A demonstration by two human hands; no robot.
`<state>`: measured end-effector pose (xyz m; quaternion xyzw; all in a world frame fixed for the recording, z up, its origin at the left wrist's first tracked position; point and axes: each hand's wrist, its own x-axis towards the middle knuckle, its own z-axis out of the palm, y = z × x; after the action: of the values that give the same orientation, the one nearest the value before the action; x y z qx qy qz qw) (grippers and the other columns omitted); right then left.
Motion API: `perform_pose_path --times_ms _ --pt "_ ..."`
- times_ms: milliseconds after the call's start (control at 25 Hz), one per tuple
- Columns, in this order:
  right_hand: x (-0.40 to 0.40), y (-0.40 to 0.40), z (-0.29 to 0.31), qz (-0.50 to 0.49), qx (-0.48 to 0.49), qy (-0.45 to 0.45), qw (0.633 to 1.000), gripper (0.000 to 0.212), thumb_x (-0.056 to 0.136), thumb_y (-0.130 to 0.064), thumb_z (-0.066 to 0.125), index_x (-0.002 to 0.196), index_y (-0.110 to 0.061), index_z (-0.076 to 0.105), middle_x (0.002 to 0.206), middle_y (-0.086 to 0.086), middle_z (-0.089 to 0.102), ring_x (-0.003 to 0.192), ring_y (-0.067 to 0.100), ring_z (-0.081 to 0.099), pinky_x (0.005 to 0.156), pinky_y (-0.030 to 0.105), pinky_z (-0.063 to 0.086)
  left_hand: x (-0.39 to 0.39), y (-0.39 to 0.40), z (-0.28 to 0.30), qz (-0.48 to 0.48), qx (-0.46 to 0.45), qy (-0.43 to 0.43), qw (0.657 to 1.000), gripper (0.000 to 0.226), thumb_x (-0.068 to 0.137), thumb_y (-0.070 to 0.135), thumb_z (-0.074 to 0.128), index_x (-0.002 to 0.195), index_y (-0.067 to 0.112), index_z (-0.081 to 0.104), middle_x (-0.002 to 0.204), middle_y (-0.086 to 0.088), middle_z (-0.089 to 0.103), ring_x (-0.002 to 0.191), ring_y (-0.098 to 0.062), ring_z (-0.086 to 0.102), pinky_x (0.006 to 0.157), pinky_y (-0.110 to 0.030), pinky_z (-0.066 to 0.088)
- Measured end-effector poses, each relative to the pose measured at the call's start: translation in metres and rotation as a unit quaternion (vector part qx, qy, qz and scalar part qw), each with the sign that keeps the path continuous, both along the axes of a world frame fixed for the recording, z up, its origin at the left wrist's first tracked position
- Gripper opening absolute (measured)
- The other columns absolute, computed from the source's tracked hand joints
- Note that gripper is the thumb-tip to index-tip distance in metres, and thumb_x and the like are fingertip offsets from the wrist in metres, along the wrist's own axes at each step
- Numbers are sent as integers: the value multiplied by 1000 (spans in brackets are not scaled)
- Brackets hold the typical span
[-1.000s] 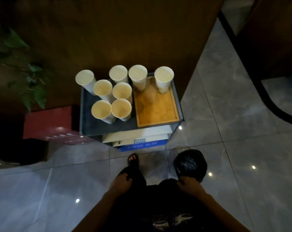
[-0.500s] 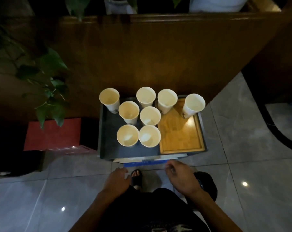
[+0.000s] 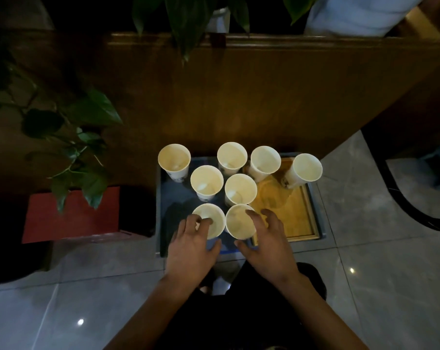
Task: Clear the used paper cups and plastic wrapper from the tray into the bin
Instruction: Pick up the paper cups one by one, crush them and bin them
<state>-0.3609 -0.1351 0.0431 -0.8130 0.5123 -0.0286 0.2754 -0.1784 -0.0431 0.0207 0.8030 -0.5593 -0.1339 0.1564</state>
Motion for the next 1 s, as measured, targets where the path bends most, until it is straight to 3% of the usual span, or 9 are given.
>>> perform_pose_path --times_ms 160,320,440,560,800,1000 --pt "11 -7 -2 5 20 8 1000 91 78 -49 77 153 -30 30 155 13 28 140 35 32 103 45 47 1 -10 -5 -10 53 -11 998 91 61 53 78 136 27 35 136 -6 38 117 -29 48 87 -40 54" --pt "22 -13 -7 12 13 38 999 95 74 -50 80 151 -30 28 155 10 28 140 32 33 103 42 45 1 -19 -12 -22 85 1 996 108 64 59 78 150 31 19 150 -8 23 134 -32 37 97 -44 49" --pt "27 -11 -13 15 -11 43 999 94 70 -47 81 147 -30 31 149 11 35 134 33 41 97 43 51 -2 -25 -16 -31 103 11 994 110 72 67 70 155 32 7 155 -10 16 142 -32 27 106 -48 43" --pt "28 -9 -18 24 -18 48 998 91 70 -46 78 146 -29 32 148 12 37 129 35 45 91 44 53 -5 -29 -17 -25 98 1 995 106 76 70 66 155 29 9 155 -10 18 143 -31 24 107 -47 43" --pt "31 -8 -18 23 -25 60 998 79 74 -38 76 142 -24 39 150 15 34 131 37 41 94 46 52 -2 -30 -22 -9 96 7 995 101 76 44 76 153 23 15 154 -5 29 144 -29 28 106 -49 45" --pt "23 -1 -14 10 -31 52 998 77 66 -41 69 136 -24 43 142 15 38 123 37 43 91 47 52 7 -22 -28 -2 101 53 993 105 74 45 76 154 27 11 155 3 30 144 -28 29 106 -51 45"
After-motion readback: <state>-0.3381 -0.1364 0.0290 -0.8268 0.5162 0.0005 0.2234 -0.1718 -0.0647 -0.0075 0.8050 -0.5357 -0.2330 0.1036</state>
